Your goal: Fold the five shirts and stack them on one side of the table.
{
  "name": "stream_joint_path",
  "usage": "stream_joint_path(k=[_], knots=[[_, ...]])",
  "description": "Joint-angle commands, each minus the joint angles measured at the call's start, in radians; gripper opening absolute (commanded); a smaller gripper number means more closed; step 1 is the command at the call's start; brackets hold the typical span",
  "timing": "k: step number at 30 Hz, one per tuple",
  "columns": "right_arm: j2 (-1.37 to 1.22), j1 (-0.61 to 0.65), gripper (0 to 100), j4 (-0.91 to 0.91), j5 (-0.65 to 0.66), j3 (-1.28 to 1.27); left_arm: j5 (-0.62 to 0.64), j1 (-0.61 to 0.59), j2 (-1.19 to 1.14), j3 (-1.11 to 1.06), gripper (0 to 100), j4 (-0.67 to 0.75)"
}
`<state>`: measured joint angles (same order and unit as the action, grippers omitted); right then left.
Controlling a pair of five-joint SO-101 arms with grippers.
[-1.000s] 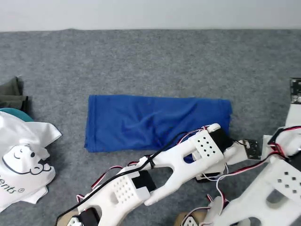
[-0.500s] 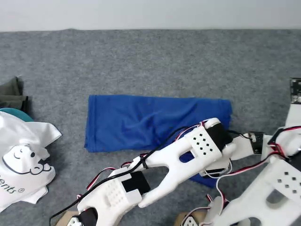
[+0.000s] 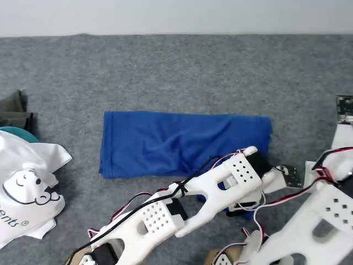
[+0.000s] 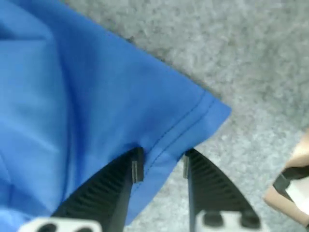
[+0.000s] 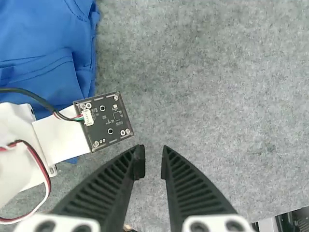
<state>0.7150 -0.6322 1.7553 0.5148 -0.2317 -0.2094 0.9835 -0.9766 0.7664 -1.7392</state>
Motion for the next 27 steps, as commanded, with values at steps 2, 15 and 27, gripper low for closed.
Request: stream_joint_path(k=[2,15,27], knots=[[0.022,-0.007,7.2,0.038,-0.003,0.009,0.000,-0.031,0.002,0.064,9,-0.003],[0.015,-0.005,7.2,0.038,-0.003,0.006,0.000,-0.066,0.107,0.133,1,-0.012],[0.013,-0.005,7.2,0.024,-0.003,0.005,0.000,-0.157,0.110,0.240,1,0.037]])
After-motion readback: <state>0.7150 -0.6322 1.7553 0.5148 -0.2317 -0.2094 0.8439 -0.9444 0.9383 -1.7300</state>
